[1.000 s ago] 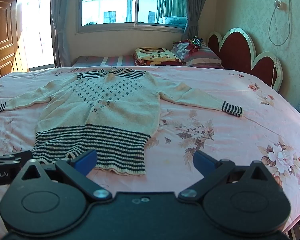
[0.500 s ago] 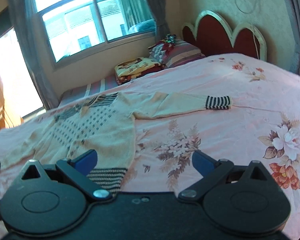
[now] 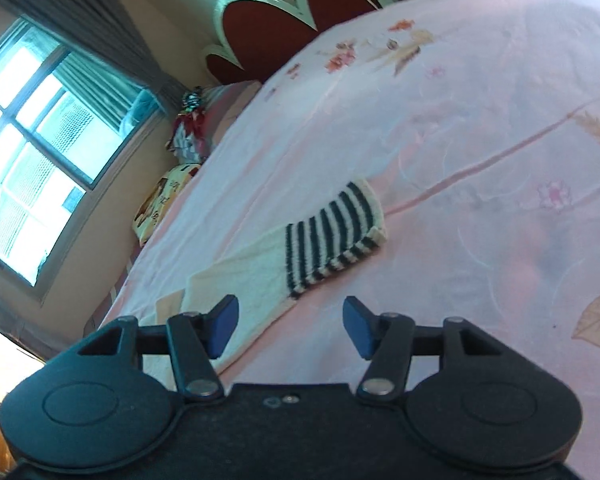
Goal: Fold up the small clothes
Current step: 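Grasp the striped cuff of a sweater sleeve with the right tool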
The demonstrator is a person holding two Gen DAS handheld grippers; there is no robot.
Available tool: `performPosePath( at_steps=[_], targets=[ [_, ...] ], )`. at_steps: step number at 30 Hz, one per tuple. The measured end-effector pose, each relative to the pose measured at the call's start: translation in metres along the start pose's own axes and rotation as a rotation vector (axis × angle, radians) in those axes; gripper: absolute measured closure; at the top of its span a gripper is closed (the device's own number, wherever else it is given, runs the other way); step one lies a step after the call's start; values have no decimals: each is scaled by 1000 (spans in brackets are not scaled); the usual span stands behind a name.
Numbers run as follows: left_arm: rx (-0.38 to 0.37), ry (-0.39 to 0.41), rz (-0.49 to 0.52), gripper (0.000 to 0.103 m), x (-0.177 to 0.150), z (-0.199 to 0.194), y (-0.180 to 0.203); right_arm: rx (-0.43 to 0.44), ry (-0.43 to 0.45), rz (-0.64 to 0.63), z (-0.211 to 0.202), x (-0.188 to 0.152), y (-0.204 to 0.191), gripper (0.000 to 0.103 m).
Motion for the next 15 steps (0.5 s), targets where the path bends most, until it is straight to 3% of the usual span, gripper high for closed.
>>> performPosePath(
  at_steps=[4,6,8,11,15],
  targets=[
    [52,13,15,0,11,25,-9,17,25,-46,20,2,-3,53],
    [80,22,16,0,16,34,-14,-6,28,-84,29,3,-7,66],
    [94,19,12,0,20,42,-20,-47,39,-98,34,7,-5,94],
    [125,8,15,0,25,53,-33,-71,62,-193,33,8,-22,96],
    [121,-32,-43,0,23,57,-56,89,63,-443,22,-27,-106,97]
  ],
)
Point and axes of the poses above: each gripper's, at about its wrist camera, not at the fingertips, and z roughly the way its jaws point, y to its right, x to its top, the point moved 10 cm from there along z, roughly the way its jaws point, and after that the axes turned 5 degrees about y, right-handed, at the moved point
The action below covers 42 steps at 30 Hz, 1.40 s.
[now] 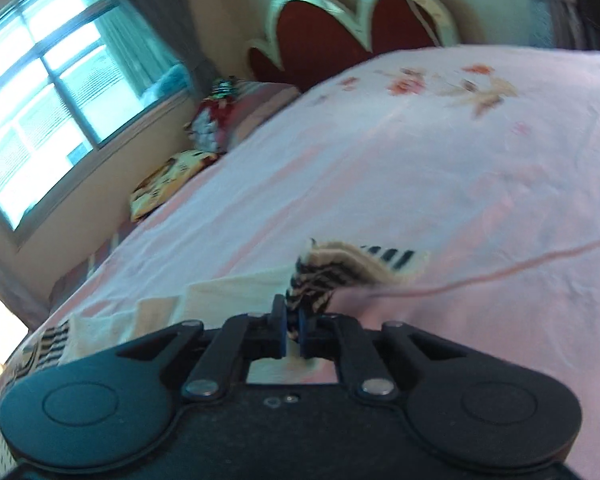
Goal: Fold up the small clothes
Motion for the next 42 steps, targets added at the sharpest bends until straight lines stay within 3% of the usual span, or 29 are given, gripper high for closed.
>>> performPosePath(
  at_steps=[6,8,12,15,18,19,21,22,23,26,28,30,33,35,39,40,42],
  targets=[
    [-1,48,-1,0,13,-15,-23,292,-69,-247,2,-46,-153,97],
    [34,68,2,0,18,-20,-32,369,-114,-306,3,-68,-191,97],
    [61,99,-40,0,29,-28,-56,486,-193,-414,-4,-113,-249,97],
    [62,120,-43,0,35,-31,-62,507,-250,-480,-3,-144,-269,96],
    [24,134,-46,1,39,-30,-55,509,-259,-520,-4,-157,-275,87],
    [-2,128,-57,1,39,-27,-50,521,-254,-534,-7,-157,-277,79],
    [-60,100,-86,28,40,-15,-37,540,-231,-537,-17,-155,-275,69],
    [-87,75,-104,41,40,-6,-29,541,-217,-528,-23,-151,-270,59],
    [-125,57,-122,42,40,3,-20,537,-199,-512,-28,-146,-264,54],
    [-270,-35,-188,41,31,34,16,532,-179,-443,-41,-130,-242,53],
    [-317,-84,-199,41,23,54,43,515,-174,-403,-45,-121,-227,53],
    [-299,-122,-167,41,18,72,61,499,-180,-367,-49,-115,-211,53],
    [-259,-109,-121,44,25,87,78,483,-198,-288,-51,-106,-190,53],
    [-240,-110,-93,99,32,93,86,469,-212,-225,-49,-102,-176,53],
    [-251,-12,-96,99,61,78,78,469,-263,-39,-39,-97,-152,49],
    [-233,16,-96,99,69,71,62,480,-273,22,-37,-95,-148,40],
    [-215,32,-106,99,77,63,38,505,-295,150,-31,-92,-139,31]
  ],
)
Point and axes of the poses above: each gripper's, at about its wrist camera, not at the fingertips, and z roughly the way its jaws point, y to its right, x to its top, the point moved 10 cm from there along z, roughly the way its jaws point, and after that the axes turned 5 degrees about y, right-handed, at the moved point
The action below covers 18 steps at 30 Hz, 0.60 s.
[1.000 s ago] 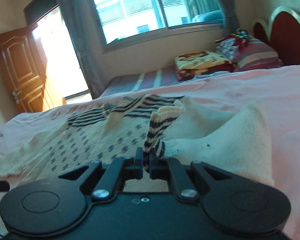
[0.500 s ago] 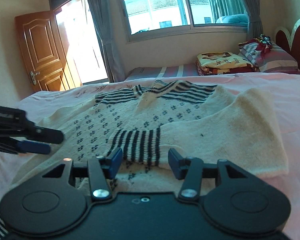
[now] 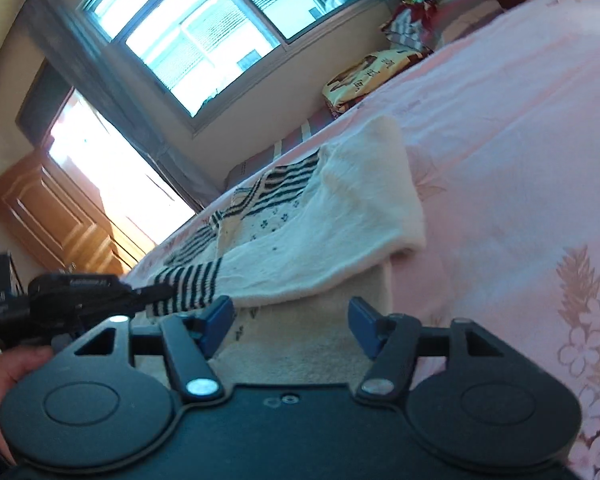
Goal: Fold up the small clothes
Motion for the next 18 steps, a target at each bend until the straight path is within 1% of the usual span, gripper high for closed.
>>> performPosePath(
  at_steps=[2,4,6,8,11,14,15,16,17,18],
  targets=[
    [21,-11,-13,99,1,-4,-19,42,0,107,6,5,8,31],
    [19,-30,-42,99,0,-4,-34,74,3,222,15,9,16,32],
    [19,-33,-52,99,-2,-4,-41,103,3,317,25,13,23,33],
    [29,-25,-50,99,-4,-5,-46,128,14,404,36,18,30,36],
    [39,-24,-74,99,-7,-6,-55,141,42,503,45,25,43,42],
    [47,-34,-73,99,-10,-2,-60,125,68,538,51,33,50,46],
    [48,-41,-69,99,-11,0,-60,109,70,541,55,33,53,51],
    [52,-46,-65,99,-12,2,-61,85,64,536,57,33,56,60],
    [56,-42,-63,99,-13,1,-61,50,64,522,57,33,59,88],
    [57,-33,-59,99,-12,1,-60,-1,78,482,56,33,63,95]
  ],
)
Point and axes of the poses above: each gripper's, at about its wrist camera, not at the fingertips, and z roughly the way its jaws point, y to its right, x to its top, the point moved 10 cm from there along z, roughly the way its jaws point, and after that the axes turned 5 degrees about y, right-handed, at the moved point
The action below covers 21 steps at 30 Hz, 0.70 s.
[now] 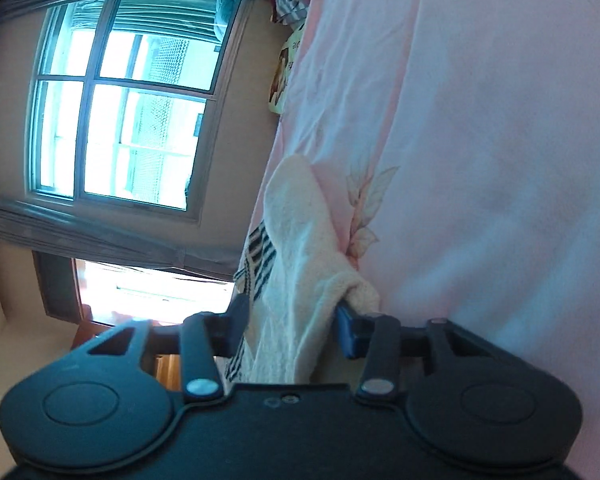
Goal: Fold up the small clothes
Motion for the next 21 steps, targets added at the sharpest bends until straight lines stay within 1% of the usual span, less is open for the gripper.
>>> performPosePath(
  at_steps=[1,2,4,5,8,10,11,12,13,14,16,17,18,20,21],
  targets=[
    [17,12,16,99,0,-1,1,1,20,-36,-3,2,-2,97],
    [41,5,42,99,-1,1,0,-8,32,-68,-5,3,-2,97],
    [84,-29,69,99,-10,11,-3,-67,21,-108,1,-1,9,99],
    [95,-41,77,99,-15,15,-5,-64,22,-115,2,-1,10,100],
    [117,-20,121,99,-18,16,-3,-88,10,-198,2,-3,2,100],
    [124,-17,136,99,-18,16,-1,-91,-18,-239,1,-6,-3,99],
    [124,-17,141,99,-18,16,-1,-86,-44,-270,-2,-7,-7,95],
    [124,-16,146,99,-18,15,-1,-87,-51,-322,-7,-7,-14,92],
    [122,-14,150,99,-18,15,-1,-83,-39,-403,-14,-8,-25,84],
    [121,-11,150,99,-18,15,-1,-67,-26,-499,-21,-10,-39,82],
    [118,-2,145,99,-19,14,-1,-33,-34,-587,-20,-12,-57,81],
    [118,3,140,99,-19,14,-1,-38,-31,-615,-15,-12,-61,81],
    [120,4,138,99,-19,13,-1,-49,-40,-634,-7,-11,-62,82],
    [122,6,136,99,-18,13,0,-105,-80,-677,14,-12,-51,90],
    [121,6,136,99,-18,13,0,-153,-101,-698,22,-13,-40,97]
  ],
)
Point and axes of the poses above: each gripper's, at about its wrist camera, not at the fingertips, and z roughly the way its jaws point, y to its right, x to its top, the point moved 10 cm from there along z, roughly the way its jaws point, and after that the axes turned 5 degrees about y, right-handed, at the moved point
